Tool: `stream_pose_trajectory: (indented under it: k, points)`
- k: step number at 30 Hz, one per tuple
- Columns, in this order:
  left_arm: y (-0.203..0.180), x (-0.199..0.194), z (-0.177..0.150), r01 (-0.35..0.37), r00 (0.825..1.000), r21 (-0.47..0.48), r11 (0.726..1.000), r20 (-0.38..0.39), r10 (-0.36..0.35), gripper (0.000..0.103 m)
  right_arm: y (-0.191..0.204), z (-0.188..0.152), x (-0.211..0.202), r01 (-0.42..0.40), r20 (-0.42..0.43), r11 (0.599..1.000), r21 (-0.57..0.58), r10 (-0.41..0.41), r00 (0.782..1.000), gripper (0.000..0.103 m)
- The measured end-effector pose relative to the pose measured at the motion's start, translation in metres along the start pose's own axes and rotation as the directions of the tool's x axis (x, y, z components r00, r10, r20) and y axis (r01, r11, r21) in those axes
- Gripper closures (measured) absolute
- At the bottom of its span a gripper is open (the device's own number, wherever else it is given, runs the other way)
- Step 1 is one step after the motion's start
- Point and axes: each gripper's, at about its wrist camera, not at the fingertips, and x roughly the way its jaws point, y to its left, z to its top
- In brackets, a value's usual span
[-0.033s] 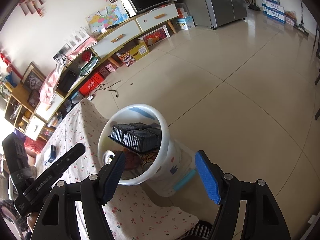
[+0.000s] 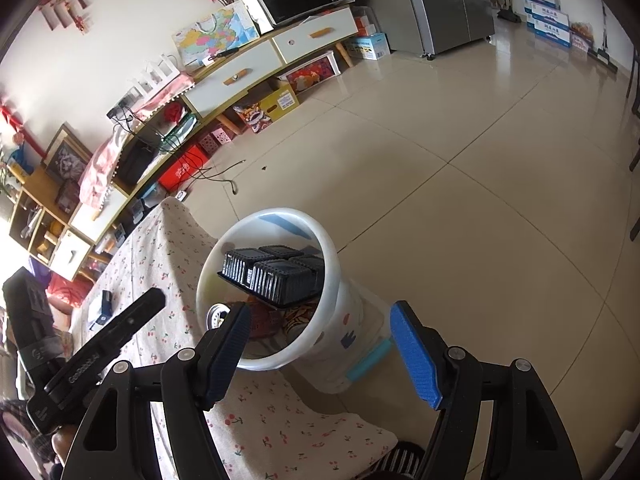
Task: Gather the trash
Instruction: 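Carry the red can and black tray over the bucket and open both grippers, then move both open grippers back over the table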
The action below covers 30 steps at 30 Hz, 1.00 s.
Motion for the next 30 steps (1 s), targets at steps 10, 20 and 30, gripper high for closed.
stream_pose_trajectory:
  k: [10,20,30]
  points:
    - [0.055,-0.052,-0.018,-0.170,0.985,-0.047,0.984,0.000,0.170,0.016,0.024,-0.002,0.000,-0.011,-0.001,0.998,-0.058,0.011,1.000,0.028]
    - [0.110,-0.095,-0.048,-0.290,0.957,-0.081,0.953,-0.013,0.290,0.010,0.068,-0.009,0.008,-0.031,-0.026,0.991,-0.132,0.028,0.999,0.024]
    - [0.162,-0.136,-0.071,-0.385,0.923,-0.121,0.915,-0.040,0.383,0.004,0.126,-0.028,0.025,-0.038,-0.077,0.970,-0.242,0.020,0.997,0.020]
